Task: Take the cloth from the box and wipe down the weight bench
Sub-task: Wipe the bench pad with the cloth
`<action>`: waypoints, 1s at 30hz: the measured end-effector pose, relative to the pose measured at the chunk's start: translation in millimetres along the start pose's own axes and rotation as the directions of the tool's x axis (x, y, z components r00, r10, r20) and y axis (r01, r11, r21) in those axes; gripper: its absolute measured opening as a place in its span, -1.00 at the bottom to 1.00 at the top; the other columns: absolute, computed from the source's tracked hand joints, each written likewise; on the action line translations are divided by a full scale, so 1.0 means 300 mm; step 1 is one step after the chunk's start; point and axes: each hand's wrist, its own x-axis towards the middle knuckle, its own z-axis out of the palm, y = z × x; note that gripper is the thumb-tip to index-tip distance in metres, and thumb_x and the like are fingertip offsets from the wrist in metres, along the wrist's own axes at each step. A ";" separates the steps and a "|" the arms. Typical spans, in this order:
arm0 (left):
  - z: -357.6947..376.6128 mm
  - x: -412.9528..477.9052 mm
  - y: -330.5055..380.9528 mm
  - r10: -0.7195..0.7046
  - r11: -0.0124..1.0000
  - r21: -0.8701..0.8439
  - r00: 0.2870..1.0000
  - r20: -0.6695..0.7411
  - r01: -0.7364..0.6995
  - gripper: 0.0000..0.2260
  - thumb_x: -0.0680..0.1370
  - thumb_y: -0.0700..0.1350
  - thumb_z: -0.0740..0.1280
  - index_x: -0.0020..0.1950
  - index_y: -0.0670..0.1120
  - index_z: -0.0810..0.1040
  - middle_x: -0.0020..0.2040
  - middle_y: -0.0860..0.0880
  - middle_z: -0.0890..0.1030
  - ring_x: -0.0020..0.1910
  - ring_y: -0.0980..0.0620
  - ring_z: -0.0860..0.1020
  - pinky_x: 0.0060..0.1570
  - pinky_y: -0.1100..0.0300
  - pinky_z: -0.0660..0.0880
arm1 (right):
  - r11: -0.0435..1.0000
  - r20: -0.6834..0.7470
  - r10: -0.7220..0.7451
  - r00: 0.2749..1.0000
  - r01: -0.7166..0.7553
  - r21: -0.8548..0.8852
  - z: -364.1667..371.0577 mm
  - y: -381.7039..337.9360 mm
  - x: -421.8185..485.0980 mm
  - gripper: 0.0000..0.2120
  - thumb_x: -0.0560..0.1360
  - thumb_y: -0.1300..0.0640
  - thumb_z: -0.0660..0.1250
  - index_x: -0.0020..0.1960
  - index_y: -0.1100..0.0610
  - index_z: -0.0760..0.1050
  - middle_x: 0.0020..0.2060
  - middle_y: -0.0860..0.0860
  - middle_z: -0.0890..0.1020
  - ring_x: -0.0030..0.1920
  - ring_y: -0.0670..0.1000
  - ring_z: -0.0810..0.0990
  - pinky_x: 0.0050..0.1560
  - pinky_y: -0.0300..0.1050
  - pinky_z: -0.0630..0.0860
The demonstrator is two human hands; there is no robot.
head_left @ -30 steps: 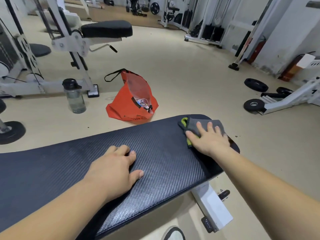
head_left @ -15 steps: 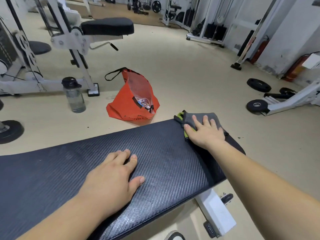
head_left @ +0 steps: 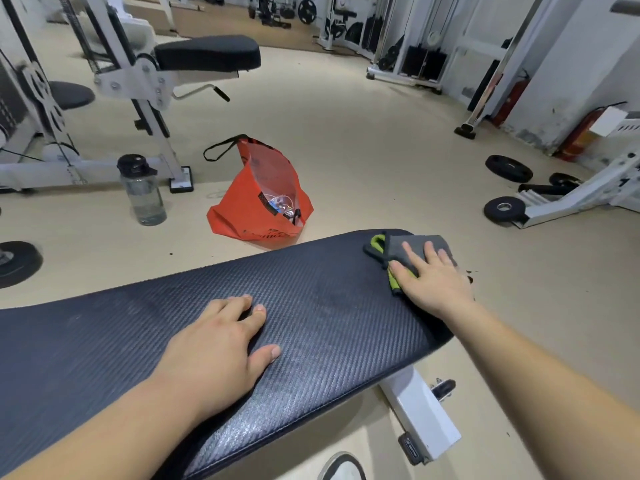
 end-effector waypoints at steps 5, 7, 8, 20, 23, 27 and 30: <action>-0.029 -0.008 0.001 0.032 0.999 -0.027 0.999 0.010 -0.032 -0.35 0.57 0.32 0.21 0.60 0.06 0.25 0.64 0.07 0.20 0.60 0.02 0.16 0.51 0.01 0.30 | 1.000 0.031 -0.022 0.999 0.022 0.000 0.042 -0.121 -0.182 -0.30 0.60 -0.45 -0.17 0.69 -0.29 -0.10 0.74 0.03 -0.07 0.72 0.15 -0.08 0.66 0.21 -0.03; -0.028 -0.053 0.017 0.085 0.995 -0.050 0.994 -0.064 -0.088 -0.31 0.58 0.24 0.26 0.63 0.01 0.17 0.67 0.04 0.11 0.63 0.03 0.11 0.57 0.11 0.16 | 0.997 0.033 -0.083 0.996 0.083 -0.002 0.070 -0.182 -0.298 -0.30 0.59 -0.46 -0.17 0.69 -0.29 -0.10 0.74 0.03 -0.08 0.72 0.13 -0.10 0.67 0.21 -0.07; -0.022 -0.089 0.030 0.130 0.990 -0.045 0.987 -0.098 -0.135 -0.28 0.57 0.22 0.27 0.65 0.01 0.10 0.69 0.04 0.04 0.64 0.04 0.07 0.59 0.17 0.06 | 0.992 0.030 -0.124 0.992 0.124 -0.013 0.087 -0.224 -0.358 -0.31 0.60 -0.45 -0.16 0.69 -0.29 -0.10 0.74 0.02 -0.09 0.72 0.13 -0.12 0.67 0.22 -0.09; 0.035 -0.260 0.051 0.248 0.956 0.159 0.969 0.005 -0.246 0.02 0.45 0.35 0.34 0.65 0.10 -0.28 0.70 -0.07 -0.09 0.67 -0.07 -0.09 0.62 0.04 -0.13 | 0.550 0.085 -0.198 0.976 0.039 0.834 -0.176 -0.399 -0.512 -0.64 0.59 0.26 0.33 0.34 0.04 0.63 0.12 -0.04 0.73 0.08 -0.01 0.70 0.07 -0.16 0.59; 0.039 -0.220 0.098 0.266 0.900 0.348 0.963 0.037 -0.262 -0.13 0.50 0.26 0.32 0.63 0.17 -0.17 0.61 -0.29 0.12 0.54 -0.29 0.17 0.49 -0.19 0.18 | 0.420 0.035 -0.020 0.999 -0.024 0.907 -0.187 -0.450 -0.537 -0.72 0.58 0.23 0.24 0.17 0.05 0.66 -0.19 -0.10 0.62 -0.25 -0.12 0.52 -0.24 -0.19 0.46; 0.040 -0.215 0.014 0.377 0.867 0.361 0.926 -0.023 -0.344 -0.32 0.50 0.37 0.18 0.58 0.18 0.21 0.38 -0.18 0.49 0.22 -0.22 0.48 0.18 -0.13 0.48 | 0.585 0.080 -0.086 0.993 -0.015 0.811 -0.166 -0.466 -0.556 -0.80 0.48 0.22 0.22 -0.22 0.02 0.55 -0.38 -0.04 0.47 -0.34 0.04 0.38 -0.29 -0.11 0.34; 0.022 -0.184 -0.078 0.375 0.874 0.362 0.924 -0.076 -0.324 -0.45 0.45 0.19 0.30 0.46 0.17 0.43 0.19 -0.03 0.60 0.03 -0.13 0.55 -0.01 -0.04 0.57 | 0.632 0.088 -0.052 0.995 -0.035 0.774 -0.173 -0.456 -0.547 -0.90 0.31 0.16 0.17 -0.28 0.03 0.45 -0.36 -0.01 0.45 -0.30 0.10 0.35 -0.21 -0.04 0.34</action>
